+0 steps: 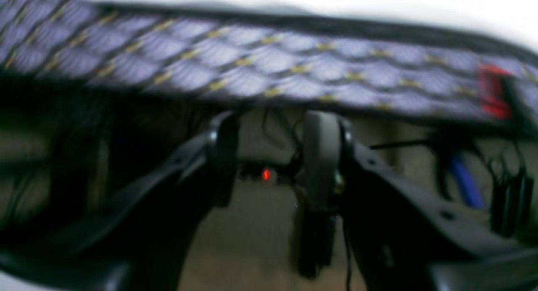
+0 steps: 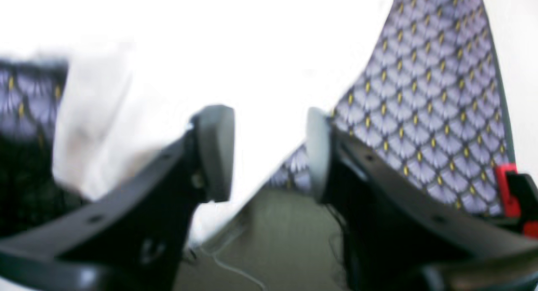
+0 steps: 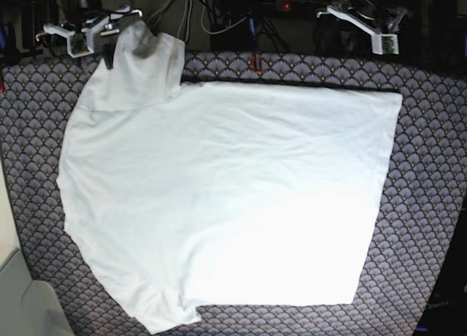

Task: Fold the T-shirt properly
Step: 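Lower both grippers onto the shirt's collar-side edge and pinch it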

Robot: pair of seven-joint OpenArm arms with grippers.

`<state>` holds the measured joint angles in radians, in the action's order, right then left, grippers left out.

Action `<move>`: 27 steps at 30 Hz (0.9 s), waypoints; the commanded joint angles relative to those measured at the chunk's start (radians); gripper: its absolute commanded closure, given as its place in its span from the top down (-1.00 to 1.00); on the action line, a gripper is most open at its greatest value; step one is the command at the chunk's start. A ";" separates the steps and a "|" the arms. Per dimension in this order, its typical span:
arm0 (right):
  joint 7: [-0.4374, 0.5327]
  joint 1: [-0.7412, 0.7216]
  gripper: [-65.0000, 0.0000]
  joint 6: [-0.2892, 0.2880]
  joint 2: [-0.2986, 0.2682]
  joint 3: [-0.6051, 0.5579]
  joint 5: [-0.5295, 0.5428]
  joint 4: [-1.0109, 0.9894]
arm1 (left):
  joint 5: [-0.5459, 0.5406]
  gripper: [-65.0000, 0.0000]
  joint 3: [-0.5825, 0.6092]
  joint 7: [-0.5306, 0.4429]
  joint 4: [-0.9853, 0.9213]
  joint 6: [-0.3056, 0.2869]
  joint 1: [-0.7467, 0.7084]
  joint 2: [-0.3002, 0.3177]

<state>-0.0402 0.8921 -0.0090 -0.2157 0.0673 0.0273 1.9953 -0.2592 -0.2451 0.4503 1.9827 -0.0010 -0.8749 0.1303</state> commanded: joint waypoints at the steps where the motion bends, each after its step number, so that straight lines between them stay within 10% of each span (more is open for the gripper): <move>1: 0.024 0.009 -0.02 0.002 -0.009 0.006 0.046 0.012 | -0.033 -0.23 -0.018 -0.006 0.016 -0.011 -0.002 0.002; 8: -0.100 -0.066 0.14 -0.004 -0.126 0.001 0.418 -0.012 | -0.127 -0.24 -0.102 0.063 0.016 -0.012 0.020 0.045; 12: -0.151 -0.103 0.14 -0.101 -0.156 0.007 0.576 -0.066 | -0.159 -0.24 -0.139 0.068 0.016 -0.012 0.020 0.053; 27: -0.145 -0.149 0.14 -0.134 -0.153 0.033 0.587 -0.233 | -0.157 -0.23 -0.202 0.069 0.016 -0.012 0.023 0.053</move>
<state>-0.2096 0.7376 -0.1303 -0.3580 0.0956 0.6075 1.7481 -0.4164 -0.4389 0.5354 1.9831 -0.0113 -0.8433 0.1772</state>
